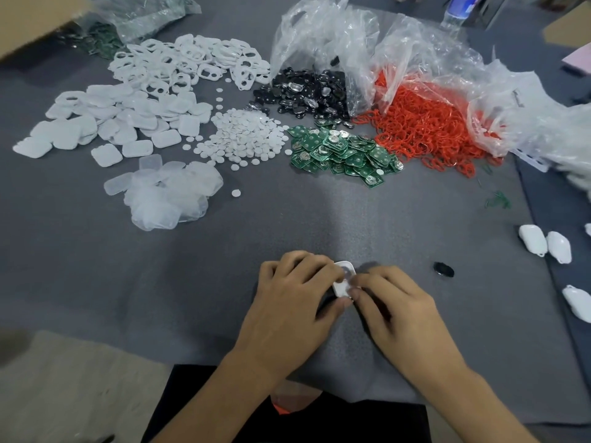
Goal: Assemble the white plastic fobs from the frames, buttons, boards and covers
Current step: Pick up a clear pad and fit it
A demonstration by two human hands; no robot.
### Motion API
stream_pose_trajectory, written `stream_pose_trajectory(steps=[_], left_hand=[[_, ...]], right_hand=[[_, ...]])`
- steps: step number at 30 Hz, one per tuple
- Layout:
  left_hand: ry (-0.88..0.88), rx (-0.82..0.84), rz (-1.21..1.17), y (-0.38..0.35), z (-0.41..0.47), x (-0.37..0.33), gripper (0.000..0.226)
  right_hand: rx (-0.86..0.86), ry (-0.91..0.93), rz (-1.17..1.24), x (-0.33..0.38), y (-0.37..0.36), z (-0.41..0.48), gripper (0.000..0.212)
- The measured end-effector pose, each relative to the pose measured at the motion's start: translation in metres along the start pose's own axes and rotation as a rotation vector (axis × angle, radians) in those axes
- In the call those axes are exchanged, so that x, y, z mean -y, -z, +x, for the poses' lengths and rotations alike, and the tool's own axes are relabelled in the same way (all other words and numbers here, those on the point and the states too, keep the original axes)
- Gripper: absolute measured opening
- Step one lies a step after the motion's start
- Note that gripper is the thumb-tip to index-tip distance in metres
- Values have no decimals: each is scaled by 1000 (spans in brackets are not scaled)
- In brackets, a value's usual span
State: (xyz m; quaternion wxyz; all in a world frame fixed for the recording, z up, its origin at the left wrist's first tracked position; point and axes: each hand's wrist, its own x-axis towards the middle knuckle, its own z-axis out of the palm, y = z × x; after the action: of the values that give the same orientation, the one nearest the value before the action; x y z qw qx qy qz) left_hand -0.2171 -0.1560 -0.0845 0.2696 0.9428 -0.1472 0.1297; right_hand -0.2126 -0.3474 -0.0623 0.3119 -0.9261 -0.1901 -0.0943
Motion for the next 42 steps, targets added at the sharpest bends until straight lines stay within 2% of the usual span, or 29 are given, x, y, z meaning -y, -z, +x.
stream_pose_trajectory(steps=[9,13,18,29,36,42], left_hand=[[-8,41,54,3,0,-2,22],[4,62,20,4,0,-1,26],[21,81,2,5,1,-1,27],[2,95,55,1,0,1,29],[60,125,-71,5,2,1,36],[94,139,-118,5,5,-1,38]], right_hand=[[-70,71,59,-8,-7,-6,6],[-95,95,33,-5,-8,-8,15],[-81,32,28,-2,-9,-7,27],[-58,53,-1,-6,-15,-7,25],[-32,37,-11,-4,-11,-8,34],[-53,39,-26,-6,-14,-8,26]])
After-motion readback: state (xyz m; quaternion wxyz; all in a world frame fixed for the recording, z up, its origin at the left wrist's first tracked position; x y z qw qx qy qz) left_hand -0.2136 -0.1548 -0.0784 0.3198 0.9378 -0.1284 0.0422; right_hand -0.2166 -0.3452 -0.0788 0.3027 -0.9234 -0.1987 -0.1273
